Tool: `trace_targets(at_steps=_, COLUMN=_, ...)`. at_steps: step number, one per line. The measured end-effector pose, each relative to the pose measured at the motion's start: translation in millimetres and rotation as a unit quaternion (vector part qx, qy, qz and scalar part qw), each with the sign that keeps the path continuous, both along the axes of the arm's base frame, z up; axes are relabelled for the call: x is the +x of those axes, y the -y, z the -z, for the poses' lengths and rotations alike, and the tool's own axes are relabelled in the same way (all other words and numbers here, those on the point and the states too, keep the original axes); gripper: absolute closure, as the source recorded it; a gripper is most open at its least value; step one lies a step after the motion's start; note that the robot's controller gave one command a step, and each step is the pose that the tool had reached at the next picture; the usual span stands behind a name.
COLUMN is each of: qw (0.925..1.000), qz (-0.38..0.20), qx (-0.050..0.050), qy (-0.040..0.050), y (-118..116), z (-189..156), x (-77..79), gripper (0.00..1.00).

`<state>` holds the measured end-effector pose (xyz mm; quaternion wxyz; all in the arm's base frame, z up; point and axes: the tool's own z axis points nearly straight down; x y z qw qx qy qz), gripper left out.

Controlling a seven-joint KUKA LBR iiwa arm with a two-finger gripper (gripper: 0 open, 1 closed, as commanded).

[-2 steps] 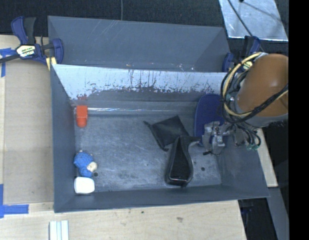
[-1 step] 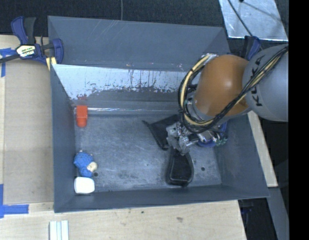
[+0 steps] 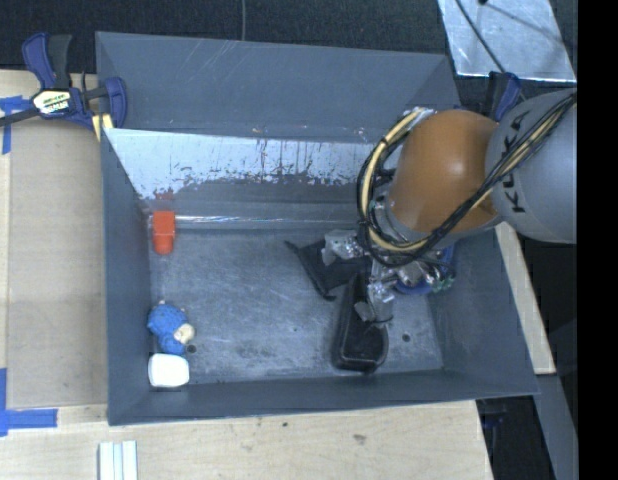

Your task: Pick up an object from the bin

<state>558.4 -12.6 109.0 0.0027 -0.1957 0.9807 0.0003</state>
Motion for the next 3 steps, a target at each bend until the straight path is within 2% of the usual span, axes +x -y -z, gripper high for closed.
trace_targets(at_steps=1, qw=0.9992, qz=0.039, qx=0.003, qy=0.0045, y=4.1, z=28.2, x=49.9, gripper=0.00)
trace_targets(at_steps=2, qw=0.9992, qz=0.038, qx=0.000, qy=0.0170, y=8.0, z=23.5, x=54.8, gripper=1.00)
trace_targets(at_steps=3, qw=0.9992, qz=0.038, qx=0.001, qy=0.0143, y=6.8, z=29.1, x=51.7, gripper=0.00)
